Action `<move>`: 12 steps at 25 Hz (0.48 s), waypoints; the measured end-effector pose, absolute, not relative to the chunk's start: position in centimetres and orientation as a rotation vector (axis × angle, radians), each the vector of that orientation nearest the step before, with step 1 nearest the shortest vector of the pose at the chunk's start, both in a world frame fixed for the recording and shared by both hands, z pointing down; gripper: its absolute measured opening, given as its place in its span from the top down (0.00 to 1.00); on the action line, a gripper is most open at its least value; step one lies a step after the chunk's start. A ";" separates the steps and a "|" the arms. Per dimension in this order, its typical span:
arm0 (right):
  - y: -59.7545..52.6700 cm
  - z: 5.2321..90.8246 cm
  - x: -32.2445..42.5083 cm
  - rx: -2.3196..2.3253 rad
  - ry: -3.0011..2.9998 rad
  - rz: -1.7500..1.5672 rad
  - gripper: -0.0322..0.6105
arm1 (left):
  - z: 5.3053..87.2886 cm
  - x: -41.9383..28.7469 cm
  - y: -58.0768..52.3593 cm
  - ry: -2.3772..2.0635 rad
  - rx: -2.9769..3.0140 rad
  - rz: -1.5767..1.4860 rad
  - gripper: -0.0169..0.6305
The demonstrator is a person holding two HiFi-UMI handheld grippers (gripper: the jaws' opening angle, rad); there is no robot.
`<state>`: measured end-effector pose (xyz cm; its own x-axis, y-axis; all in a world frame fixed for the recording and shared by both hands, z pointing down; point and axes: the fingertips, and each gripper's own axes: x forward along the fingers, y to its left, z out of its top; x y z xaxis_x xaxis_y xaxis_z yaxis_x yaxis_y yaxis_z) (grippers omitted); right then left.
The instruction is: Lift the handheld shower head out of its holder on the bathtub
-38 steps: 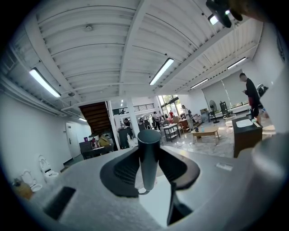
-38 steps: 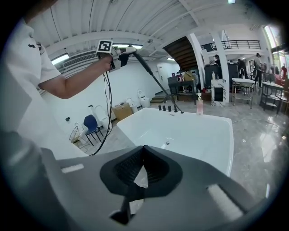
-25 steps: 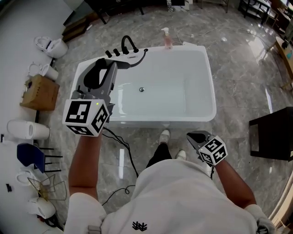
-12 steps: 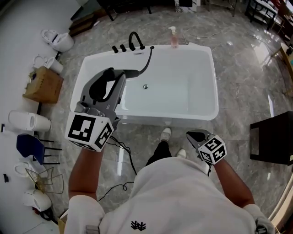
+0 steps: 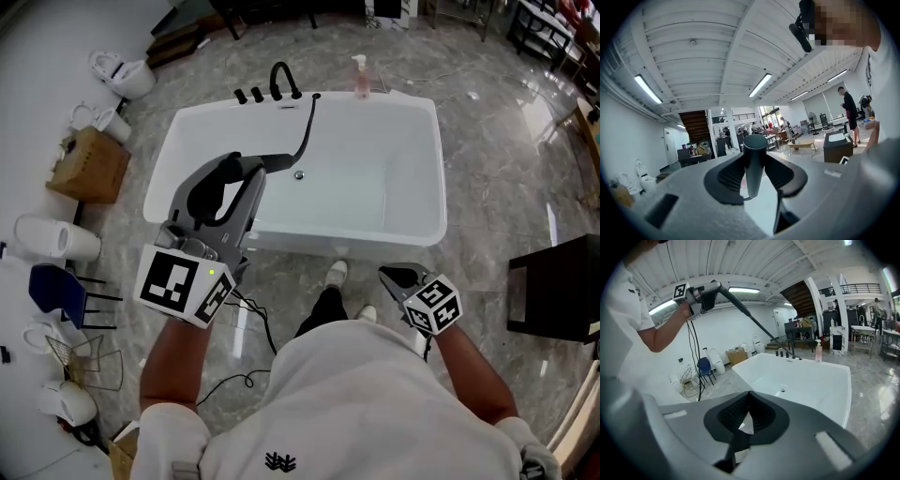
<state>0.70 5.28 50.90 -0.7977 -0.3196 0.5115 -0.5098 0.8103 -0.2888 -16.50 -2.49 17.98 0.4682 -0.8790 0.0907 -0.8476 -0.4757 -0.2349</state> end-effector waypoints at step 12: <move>5.4 51.1 1.3 0.639 -2.542 0.594 0.93 | 19.6 -16.9 -2.4 1.548 -2.569 -0.302 0.76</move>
